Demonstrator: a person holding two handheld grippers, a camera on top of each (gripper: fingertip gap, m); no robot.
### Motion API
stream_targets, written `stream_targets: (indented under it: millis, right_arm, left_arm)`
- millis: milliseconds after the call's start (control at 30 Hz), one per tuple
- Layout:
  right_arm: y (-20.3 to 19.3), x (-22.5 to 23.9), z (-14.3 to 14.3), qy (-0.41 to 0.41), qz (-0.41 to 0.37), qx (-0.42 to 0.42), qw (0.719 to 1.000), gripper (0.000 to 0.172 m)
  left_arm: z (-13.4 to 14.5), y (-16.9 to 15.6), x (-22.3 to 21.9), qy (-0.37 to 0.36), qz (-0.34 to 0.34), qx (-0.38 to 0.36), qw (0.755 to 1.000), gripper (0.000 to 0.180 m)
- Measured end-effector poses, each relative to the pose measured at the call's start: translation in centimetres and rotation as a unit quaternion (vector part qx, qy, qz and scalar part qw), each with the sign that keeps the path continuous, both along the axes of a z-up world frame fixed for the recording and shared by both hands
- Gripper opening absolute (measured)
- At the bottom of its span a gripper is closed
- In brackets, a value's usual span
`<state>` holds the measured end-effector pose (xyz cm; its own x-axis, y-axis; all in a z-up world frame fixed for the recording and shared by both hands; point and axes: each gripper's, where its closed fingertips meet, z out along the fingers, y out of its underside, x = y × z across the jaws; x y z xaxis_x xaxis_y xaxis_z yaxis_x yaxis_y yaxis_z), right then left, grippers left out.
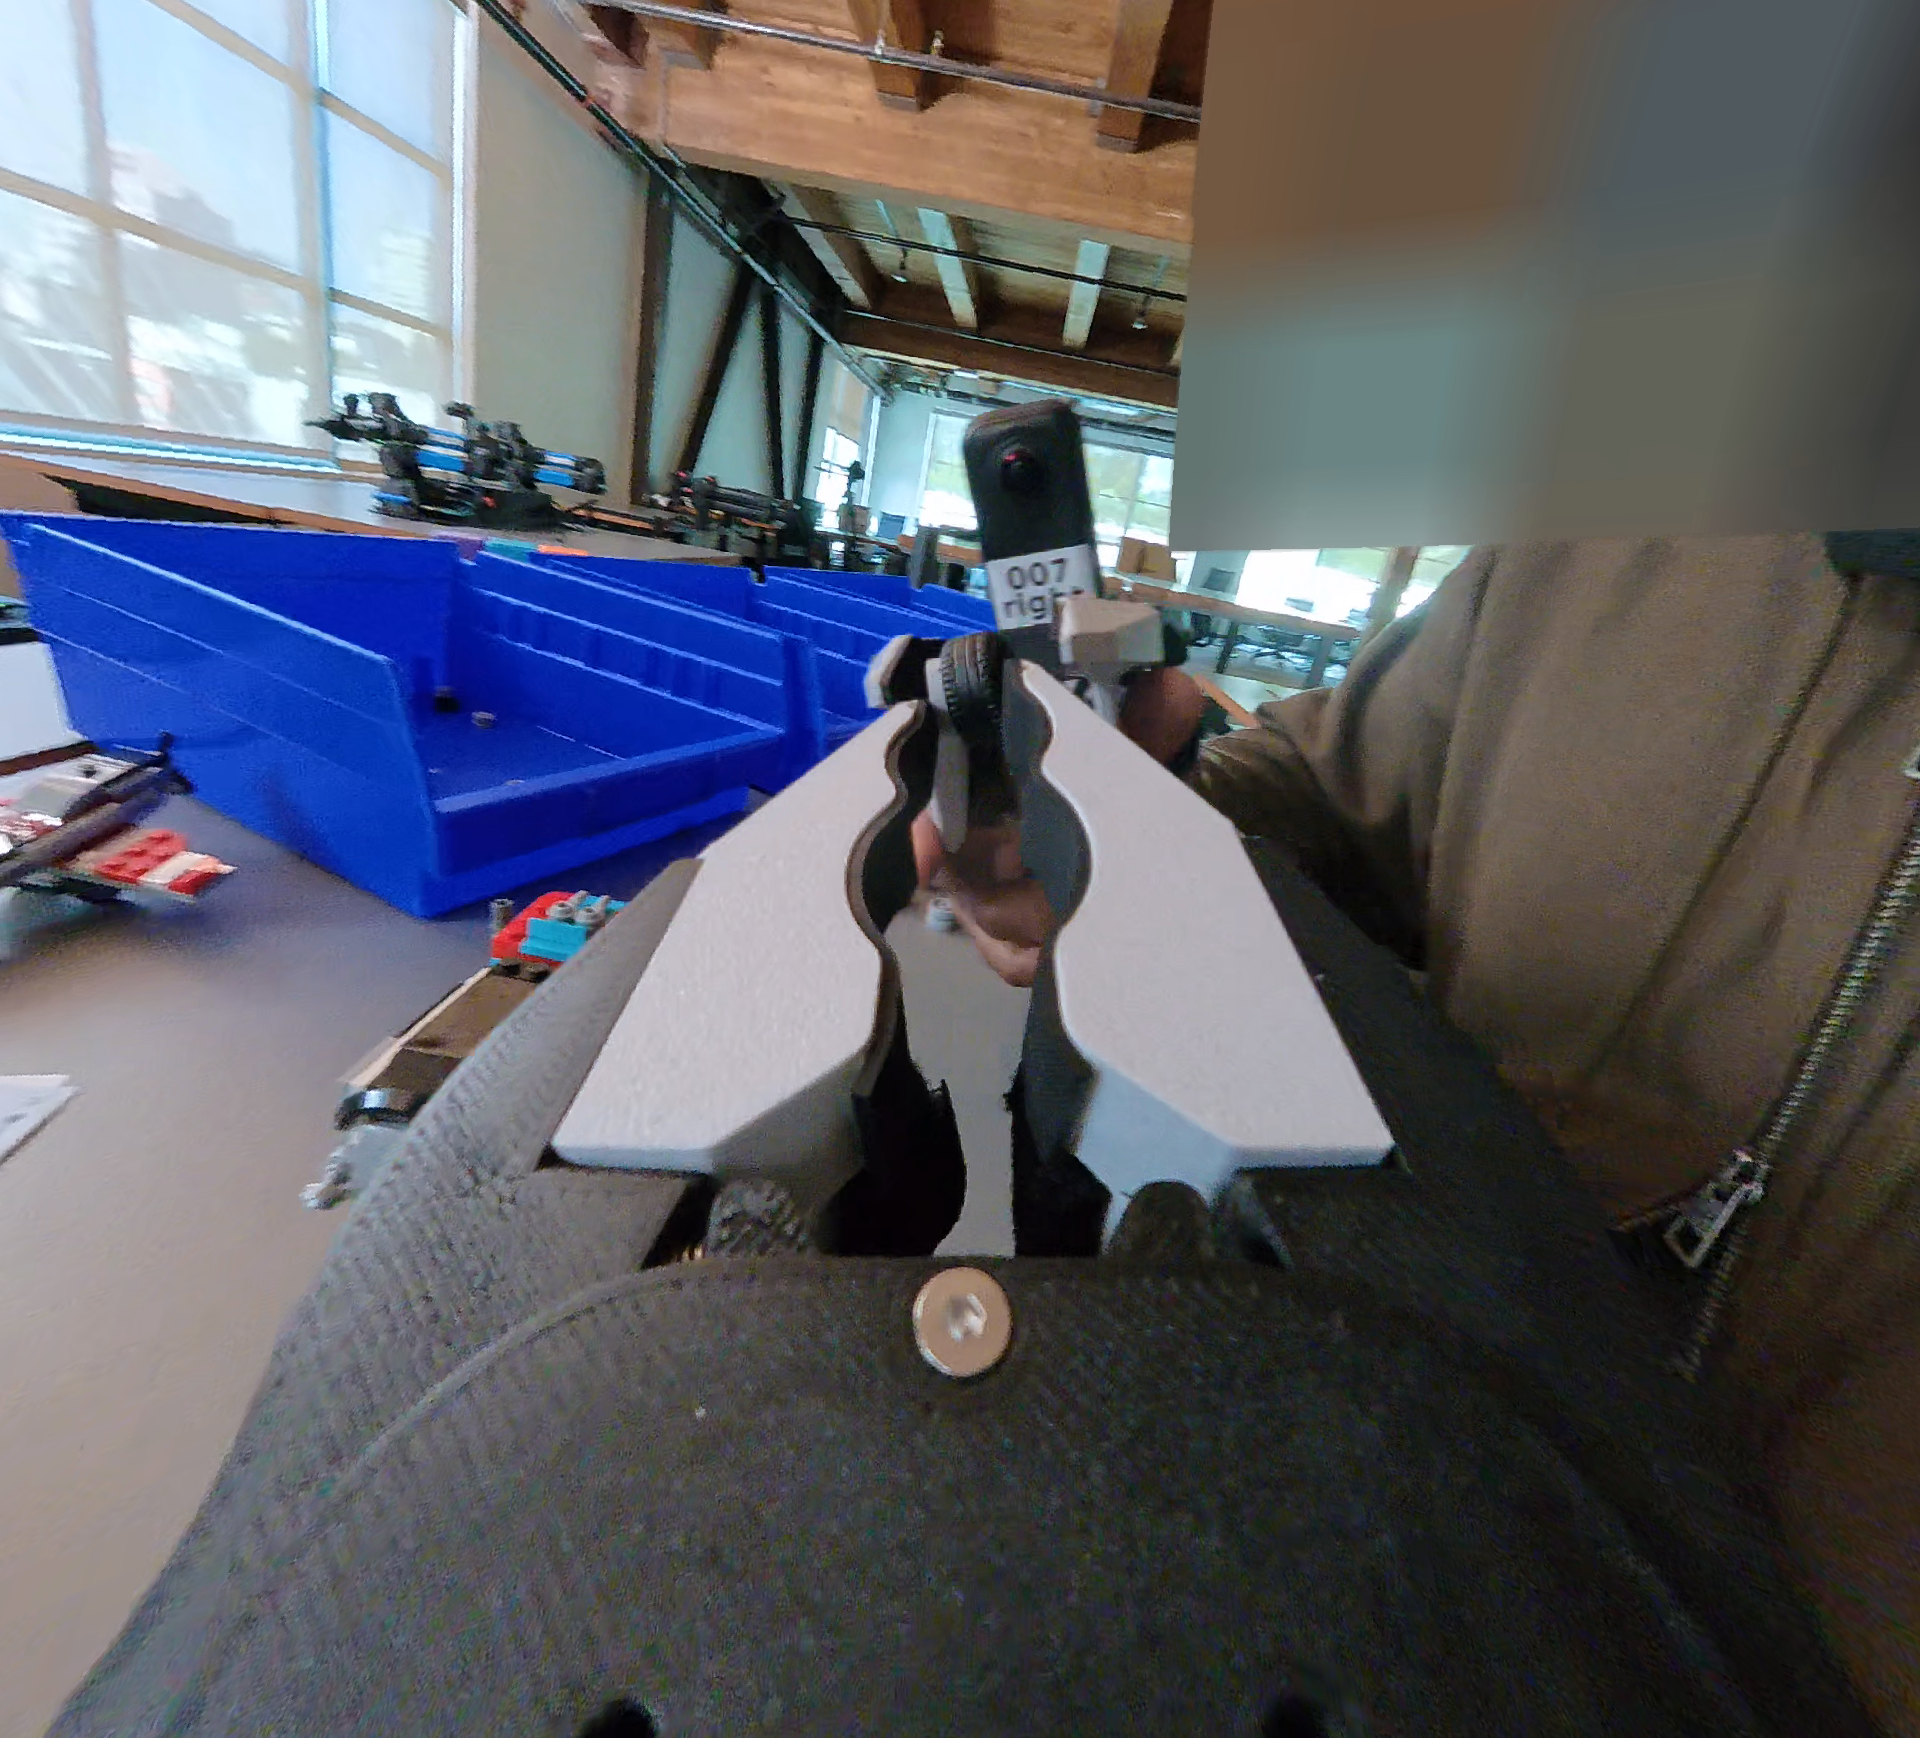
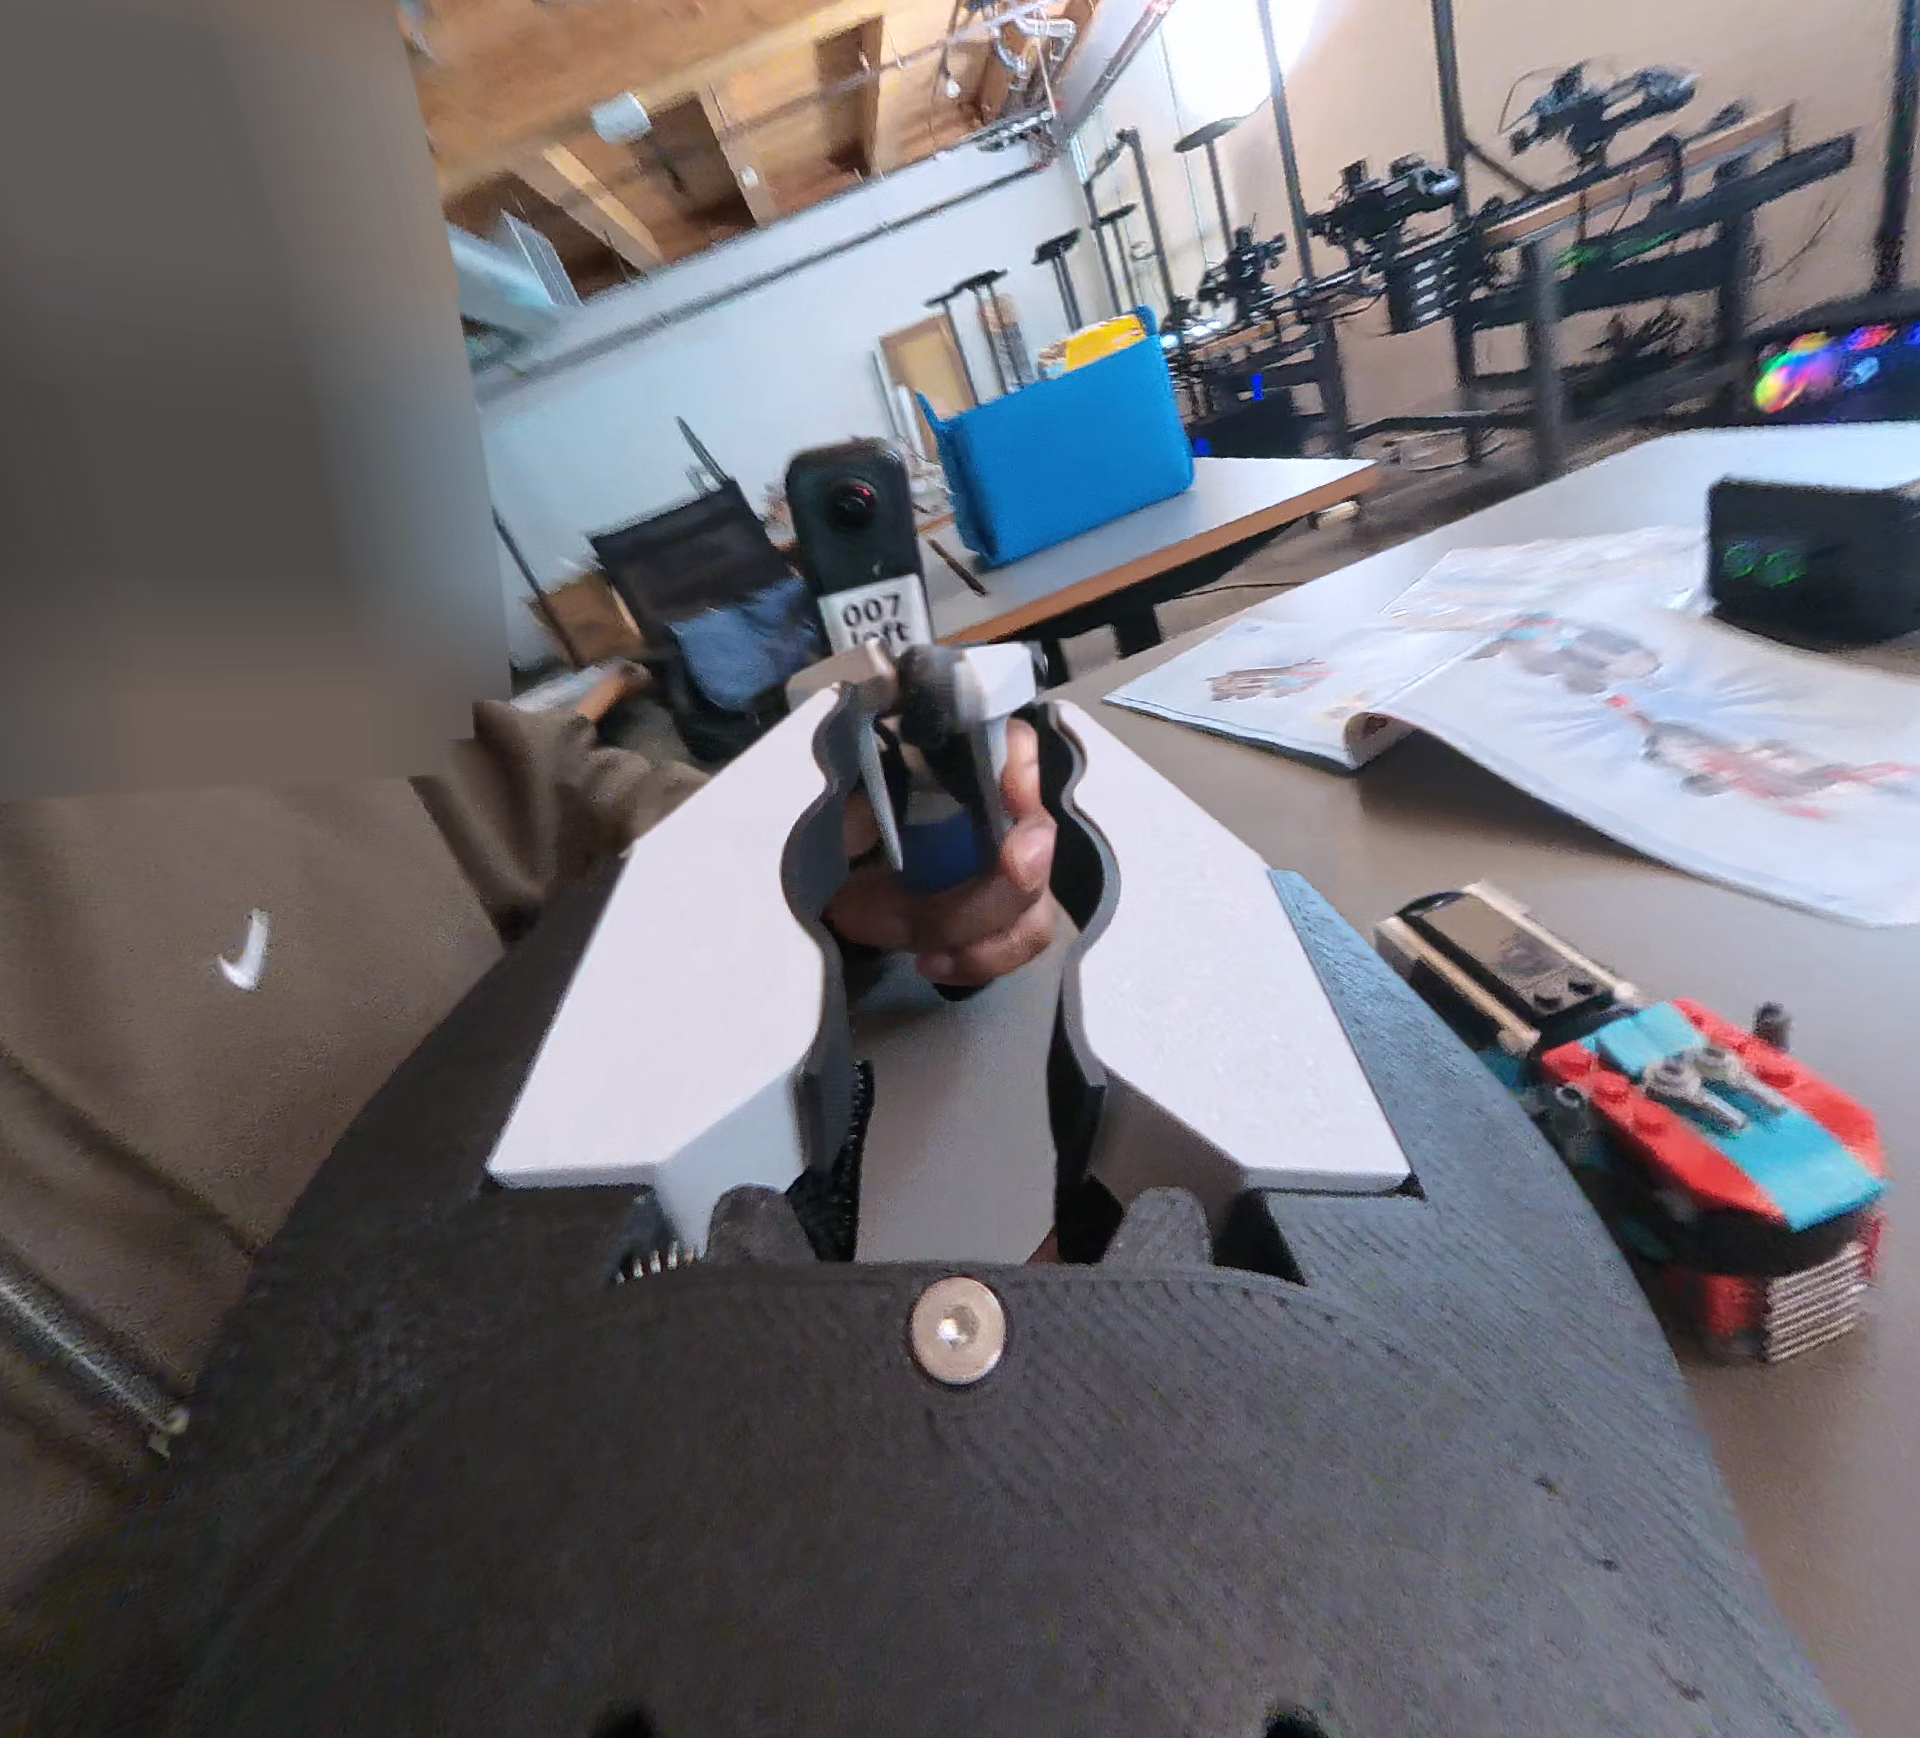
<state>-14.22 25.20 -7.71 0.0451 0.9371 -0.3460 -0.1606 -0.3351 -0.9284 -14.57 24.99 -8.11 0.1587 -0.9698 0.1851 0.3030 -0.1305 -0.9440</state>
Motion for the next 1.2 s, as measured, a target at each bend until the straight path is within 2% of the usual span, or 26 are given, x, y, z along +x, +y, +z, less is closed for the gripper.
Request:
stream_targets:
  millis: [133,267,533,667,833,933,1200]
  right_arm:
    - [-0.7,-0.6,-0.4,-0.022,-0.002,0.036,0.999,0.031]
    - [-1.0,-0.6,-0.3,-0.012,0.008,0.036,0.999,0.015]
    - [-1.6,-0.4,-0.1,-0.012,0.011,0.09,0.996,0.015]
    - [-1.6,-0.3,-0.5,-0.052,-0.008,0.153,0.987,0.016]
    - [-2.3,-0.3,-1.2,-0.114,-0.025,0.262,0.958,0.015]
    - [-2.8,-0.4,-1.8,-0.135,-0.021,0.3,0.944,0.015]
    - [-3.8,-0.3,-1.9,-0.136,-0.003,0.329,0.934,0.015]
  left_arm:
    - [0.0,-0.1,0.0,0.011,0.01,0.017,1.0,0.014]
    - [0.0,-0.7,0.3,0.014,-0.005,0.025,1.0,0.014]
    - [0.1,-1.5,0.5,0.015,-0.045,0.009,0.999,0.016]
    - [0.1,-1.5,0.2,0.06,-0.019,0.056,0.996,0.024]
    - [-1.0,-1.7,0.1,0.15,0.013,0.135,0.979,0.022]
    - [-2.0,-2.3,0.4,0.195,0.01,0.169,0.966,0.018]
    - [-1.9,-3.4,0.7,0.178,-0.008,0.195,0.965,0.014]
